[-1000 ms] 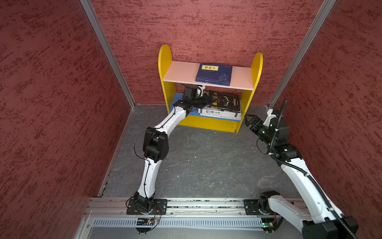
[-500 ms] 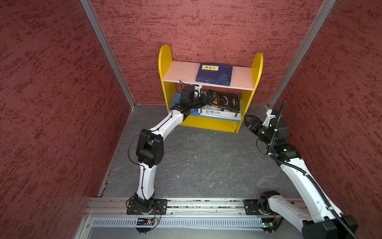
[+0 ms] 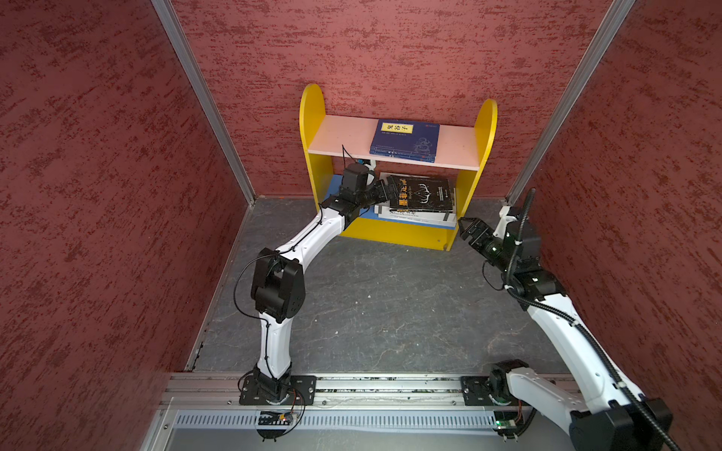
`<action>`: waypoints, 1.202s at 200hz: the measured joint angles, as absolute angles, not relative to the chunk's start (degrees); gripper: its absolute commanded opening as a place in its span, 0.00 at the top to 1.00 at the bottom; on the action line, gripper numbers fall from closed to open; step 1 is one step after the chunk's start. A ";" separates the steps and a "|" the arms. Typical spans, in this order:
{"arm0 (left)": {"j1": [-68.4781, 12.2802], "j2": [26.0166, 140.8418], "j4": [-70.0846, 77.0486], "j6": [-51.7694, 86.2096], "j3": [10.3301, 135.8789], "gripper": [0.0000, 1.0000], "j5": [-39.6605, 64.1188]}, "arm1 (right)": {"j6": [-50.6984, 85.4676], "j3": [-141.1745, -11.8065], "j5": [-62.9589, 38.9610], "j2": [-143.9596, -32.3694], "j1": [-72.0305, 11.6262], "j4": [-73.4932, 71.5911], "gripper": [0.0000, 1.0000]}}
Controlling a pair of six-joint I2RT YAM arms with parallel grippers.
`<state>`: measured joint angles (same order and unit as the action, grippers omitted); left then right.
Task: Stacking books/files
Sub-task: Move the book to the bookshelf.
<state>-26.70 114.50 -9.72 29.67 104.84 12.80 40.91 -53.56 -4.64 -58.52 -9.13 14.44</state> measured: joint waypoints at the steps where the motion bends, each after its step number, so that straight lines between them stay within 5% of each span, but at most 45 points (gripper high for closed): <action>1: -26.70 114.43 -9.74 29.63 104.75 0.01 12.73 | 40.91 -53.56 -4.64 -58.52 -9.13 14.44 0.05; 63: -24.75 113.32 -9.65 28.42 100.82 0.00 13.58 | 40.53 -53.63 -4.67 -59.46 -8.88 14.41 0.06; 240: -21.43 127.31 -11.94 32.58 115.98 0.01 28.21 | 35.68 -60.99 -5.15 -77.82 -7.11 1.93 0.06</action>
<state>-21.43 127.31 -11.94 32.58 115.98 28.21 35.68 -60.99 -5.15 -77.82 -7.11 1.93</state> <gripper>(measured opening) 0.993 0.935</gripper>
